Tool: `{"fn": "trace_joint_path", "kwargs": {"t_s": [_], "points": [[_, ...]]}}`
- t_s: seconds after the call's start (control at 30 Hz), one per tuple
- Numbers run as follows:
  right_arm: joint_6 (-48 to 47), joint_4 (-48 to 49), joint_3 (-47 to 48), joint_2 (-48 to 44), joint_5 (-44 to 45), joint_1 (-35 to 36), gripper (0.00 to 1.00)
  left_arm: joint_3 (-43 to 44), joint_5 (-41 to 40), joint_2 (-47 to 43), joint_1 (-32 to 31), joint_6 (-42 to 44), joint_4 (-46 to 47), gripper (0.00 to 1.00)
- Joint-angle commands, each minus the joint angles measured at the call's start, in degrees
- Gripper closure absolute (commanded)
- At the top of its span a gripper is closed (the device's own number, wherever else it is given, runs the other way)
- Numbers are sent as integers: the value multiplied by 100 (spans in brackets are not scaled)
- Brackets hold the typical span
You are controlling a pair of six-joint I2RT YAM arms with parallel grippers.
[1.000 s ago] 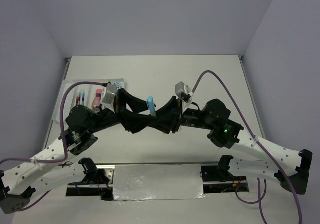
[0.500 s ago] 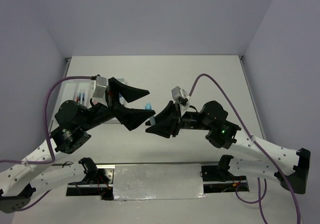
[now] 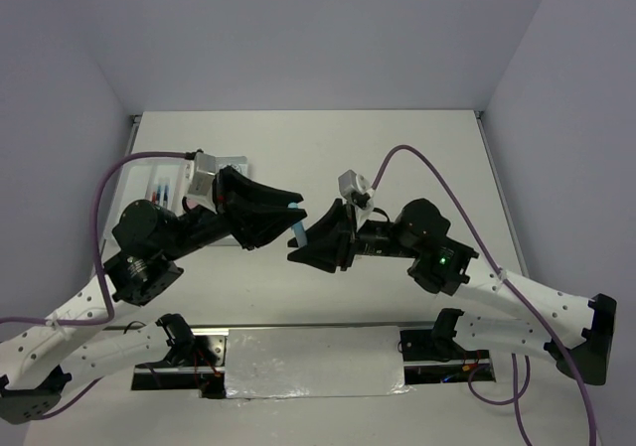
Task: Sort the stationery into containers
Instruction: Place the pen in the storage box.
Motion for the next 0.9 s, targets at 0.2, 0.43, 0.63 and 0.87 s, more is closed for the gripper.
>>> {"fn": "trace_joint_path", "kwargs": {"t_s": [0.2,0.43,0.63,0.87], "points": [[-244,-151,731,89,280,23,100,-539,427,89,-28,-414,812,100],[-420,-520,1733,334,474,-126,100,-1591,349,-130,-106,-835,1303,100],[-587,-898,3060,923,702,-258,100,-2499,-196,-324,-729,-854,1358,100],[-437,-1126,4029,1530,361,-416,100,-3273,-1100,-376,-1372,-942,1437,100]]}}
